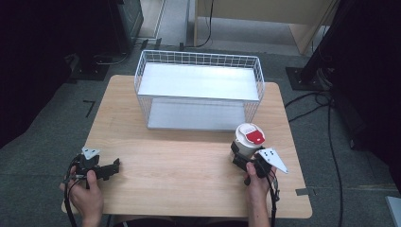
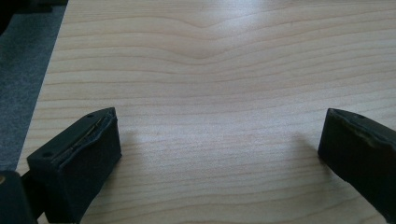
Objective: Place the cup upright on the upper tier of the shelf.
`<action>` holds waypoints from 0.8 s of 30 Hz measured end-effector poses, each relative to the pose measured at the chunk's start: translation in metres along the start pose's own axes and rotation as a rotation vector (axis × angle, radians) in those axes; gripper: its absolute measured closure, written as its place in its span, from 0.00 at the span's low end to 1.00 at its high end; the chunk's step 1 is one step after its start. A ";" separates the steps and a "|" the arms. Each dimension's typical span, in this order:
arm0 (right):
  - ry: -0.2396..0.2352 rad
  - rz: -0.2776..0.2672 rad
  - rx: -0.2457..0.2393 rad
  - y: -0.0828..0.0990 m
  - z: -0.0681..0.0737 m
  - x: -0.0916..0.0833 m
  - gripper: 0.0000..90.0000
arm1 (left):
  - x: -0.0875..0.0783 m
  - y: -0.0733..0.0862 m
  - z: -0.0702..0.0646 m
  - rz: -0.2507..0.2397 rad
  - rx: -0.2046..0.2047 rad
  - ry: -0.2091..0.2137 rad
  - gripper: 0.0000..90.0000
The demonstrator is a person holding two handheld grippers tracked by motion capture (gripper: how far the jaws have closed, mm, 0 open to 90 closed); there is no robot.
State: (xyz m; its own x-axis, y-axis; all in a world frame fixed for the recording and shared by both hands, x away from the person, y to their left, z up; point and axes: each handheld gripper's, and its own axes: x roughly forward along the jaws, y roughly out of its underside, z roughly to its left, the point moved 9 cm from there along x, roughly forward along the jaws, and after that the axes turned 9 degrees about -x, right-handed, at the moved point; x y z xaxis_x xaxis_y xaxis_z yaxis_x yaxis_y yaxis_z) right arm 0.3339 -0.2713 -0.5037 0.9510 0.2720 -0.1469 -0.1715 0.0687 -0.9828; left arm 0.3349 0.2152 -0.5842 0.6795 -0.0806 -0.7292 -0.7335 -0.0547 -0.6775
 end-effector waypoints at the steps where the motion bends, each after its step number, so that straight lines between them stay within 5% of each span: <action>1: -0.004 -0.008 -0.003 -0.005 0.003 -0.001 0.11 | 0.000 0.000 0.000 0.000 0.000 0.000 0.00; 24: -0.062 -0.078 -0.020 -0.050 0.030 0.005 0.11 | 0.000 0.000 0.000 0.001 -0.002 0.000 0.00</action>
State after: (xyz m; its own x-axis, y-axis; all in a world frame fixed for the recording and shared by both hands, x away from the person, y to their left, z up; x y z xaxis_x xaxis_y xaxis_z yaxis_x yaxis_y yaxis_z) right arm 0.3390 -0.2443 -0.4521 0.9433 0.3258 -0.0630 -0.0916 0.0732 -0.9931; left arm 0.3348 0.2151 -0.5842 0.6791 -0.0809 -0.7296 -0.7339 -0.0564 -0.6769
